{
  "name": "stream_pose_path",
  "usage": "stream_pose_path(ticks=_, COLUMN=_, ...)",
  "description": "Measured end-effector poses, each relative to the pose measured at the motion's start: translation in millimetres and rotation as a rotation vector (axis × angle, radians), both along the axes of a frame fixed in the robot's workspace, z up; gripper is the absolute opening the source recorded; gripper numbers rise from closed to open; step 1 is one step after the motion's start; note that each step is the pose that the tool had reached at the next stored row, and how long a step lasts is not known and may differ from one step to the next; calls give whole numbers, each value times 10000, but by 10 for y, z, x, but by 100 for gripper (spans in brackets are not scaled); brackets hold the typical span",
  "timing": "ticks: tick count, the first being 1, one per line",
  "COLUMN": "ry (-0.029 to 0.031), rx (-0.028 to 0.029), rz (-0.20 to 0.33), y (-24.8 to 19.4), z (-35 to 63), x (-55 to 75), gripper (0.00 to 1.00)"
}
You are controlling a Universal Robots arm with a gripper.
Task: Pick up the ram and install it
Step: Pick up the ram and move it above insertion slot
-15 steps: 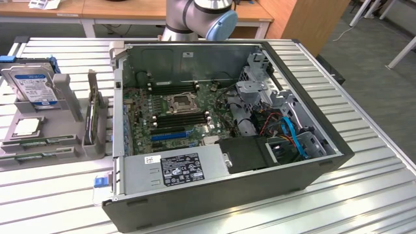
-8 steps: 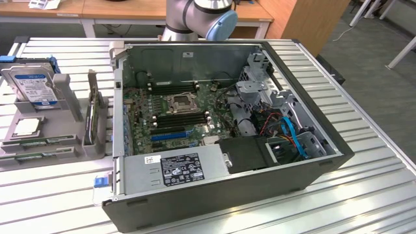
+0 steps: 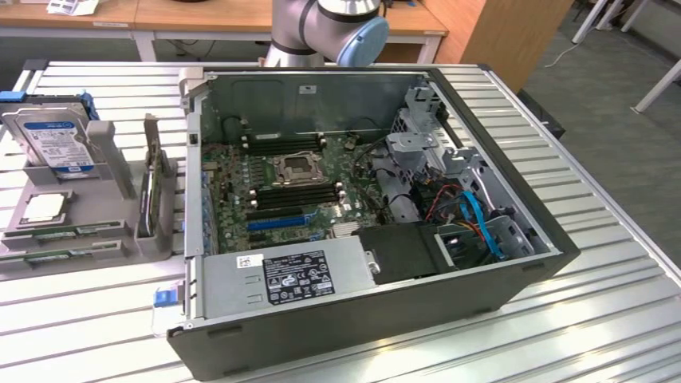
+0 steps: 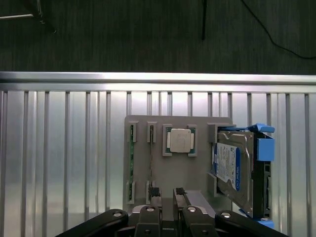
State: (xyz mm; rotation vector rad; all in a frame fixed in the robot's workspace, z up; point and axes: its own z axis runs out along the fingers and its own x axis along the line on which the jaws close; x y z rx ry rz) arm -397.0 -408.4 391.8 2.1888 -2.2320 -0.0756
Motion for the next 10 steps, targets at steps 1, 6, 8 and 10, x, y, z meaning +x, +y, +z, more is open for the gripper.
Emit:
stream_pose_path(ticks=1, ry=0, rx=0, rz=0, y=0, z=0, x=0, gripper=24)
stream_pose_path(ticks=6, ry=0, rx=0, rz=0, y=0, z=0, x=0, gripper=24)
stream_pose_path(ticks=8, ry=0, rx=0, rz=0, y=0, z=0, x=0, gripper=25)
stream_pose_path(ticks=10, ry=0, rx=0, rz=0, y=0, z=0, x=0, gripper=25)
